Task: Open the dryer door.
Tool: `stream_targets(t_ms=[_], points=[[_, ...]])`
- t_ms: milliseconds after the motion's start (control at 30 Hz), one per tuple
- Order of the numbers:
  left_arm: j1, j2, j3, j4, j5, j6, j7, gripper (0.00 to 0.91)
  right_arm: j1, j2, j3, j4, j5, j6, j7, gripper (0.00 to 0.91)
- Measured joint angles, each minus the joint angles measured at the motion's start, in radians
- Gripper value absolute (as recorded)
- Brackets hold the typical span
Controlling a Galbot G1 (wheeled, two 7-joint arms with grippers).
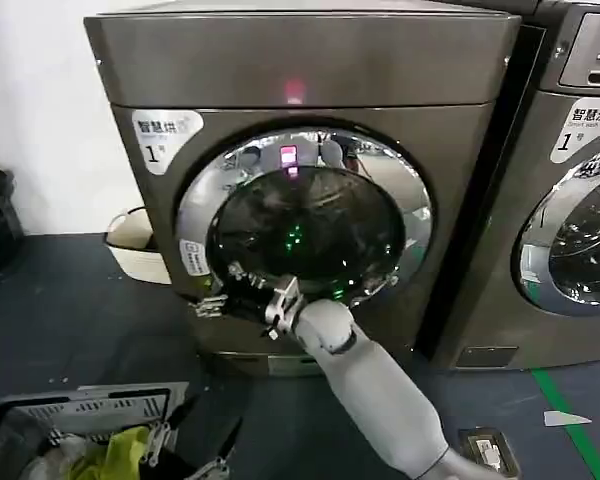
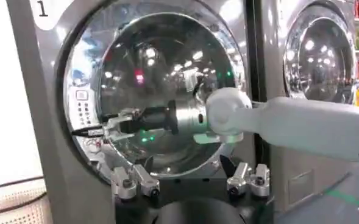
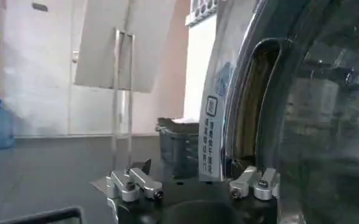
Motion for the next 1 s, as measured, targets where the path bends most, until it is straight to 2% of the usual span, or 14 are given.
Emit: stream_targets(t_ms=[267, 467, 1000], points=[[-0.040, 0.012, -0.085, -0.012, -0.108, 0.129, 0.001, 0.907, -0.020, -0.010, 0.020, 0.047, 0.000, -0.034, -0.077, 0.907], [-0.078, 0.027, -0.153, 0.005, -0.159, 0.155, 0.020, 0.907, -0.028, -0.026, 0.035, 0.059, 0.008, -0.002, -0.183, 0.907], [-0.196, 0.104, -0.320, 0.087, -0.345, 0.226, 0.001, 0.907, -0.060, -0.060, 0.054, 0.068, 0.013, 0.026, -0.383, 0.907]])
